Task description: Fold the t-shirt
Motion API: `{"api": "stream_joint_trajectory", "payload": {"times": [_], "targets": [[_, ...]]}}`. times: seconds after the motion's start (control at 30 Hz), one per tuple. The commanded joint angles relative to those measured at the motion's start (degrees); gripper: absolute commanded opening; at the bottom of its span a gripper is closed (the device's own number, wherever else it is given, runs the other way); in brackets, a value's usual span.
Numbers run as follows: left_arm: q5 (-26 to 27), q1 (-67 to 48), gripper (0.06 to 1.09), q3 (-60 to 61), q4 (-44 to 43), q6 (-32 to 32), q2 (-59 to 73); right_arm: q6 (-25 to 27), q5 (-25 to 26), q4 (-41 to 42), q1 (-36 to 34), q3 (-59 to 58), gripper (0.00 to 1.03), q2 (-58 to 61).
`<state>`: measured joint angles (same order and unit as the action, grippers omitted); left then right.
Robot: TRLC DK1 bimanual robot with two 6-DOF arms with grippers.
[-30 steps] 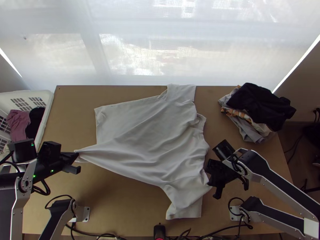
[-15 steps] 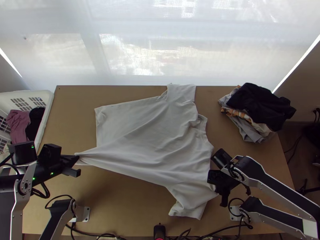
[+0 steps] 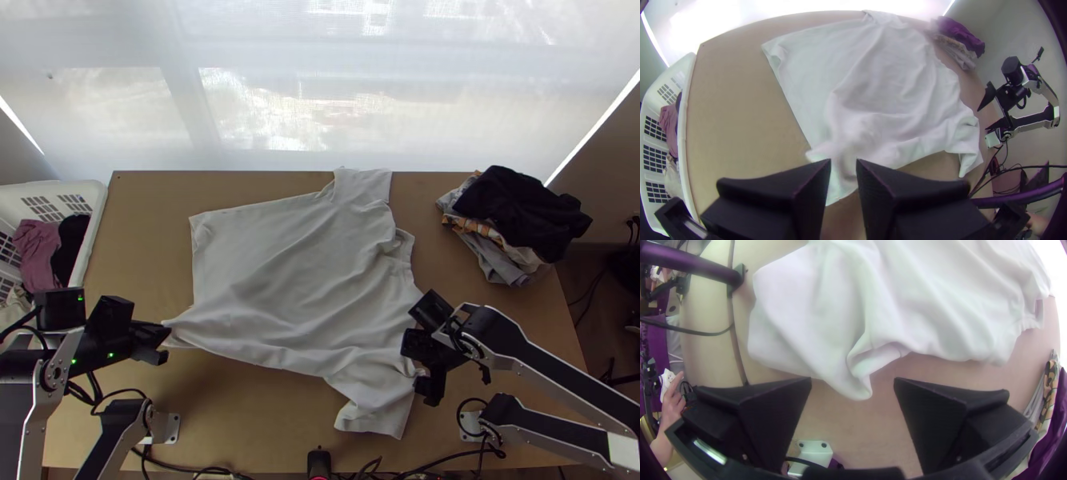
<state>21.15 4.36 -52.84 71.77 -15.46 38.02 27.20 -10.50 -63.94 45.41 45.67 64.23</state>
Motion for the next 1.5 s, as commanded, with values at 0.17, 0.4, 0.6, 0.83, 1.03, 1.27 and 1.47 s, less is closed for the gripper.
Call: {"api": "stream_joint_trajectory", "payload": {"times": [0.17,0.4,0.6,0.83,1.03,1.27,1.47], "targets": [[-0.05,3.90,0.91,-12.20,5.75,-2.64,7.60,-0.92,-0.22,-1.01,-4.27,6.89,0.99,0.72],[0.21,5.92,0.95,-10.97,-19.56,7.11,18.67,-1.54,-0.22,3.56,-13.24,16.12,0.99,6.79],[-2.25,1.88,0.95,-11.15,-36.79,12.91,34.58,-7.25,-0.48,8.75,-14.56,23.32,0.99,12.15],[-6.91,0.47,0.95,-16.42,-45.75,13.71,54.79,-8.39,-1.01,9.54,-14.56,24.91,0.99,14.08],[-8.93,0.03,0.95,-24.50,-46.72,15.29,68.94,-8.39,-1.01,9.54,-15.35,25.43,0.99,15.05],[-10.78,-1.64,0.94,-32.33,-46.72,16.87,78.52,-8.39,-0.92,9.36,-16.23,25.35,0.99,15.31],[-11.21,-2.16,0.83,-36.19,-46.63,18.19,81.42,-8.39,-0.92,9.10,-16.93,25.26,0.99,15.31]]}}
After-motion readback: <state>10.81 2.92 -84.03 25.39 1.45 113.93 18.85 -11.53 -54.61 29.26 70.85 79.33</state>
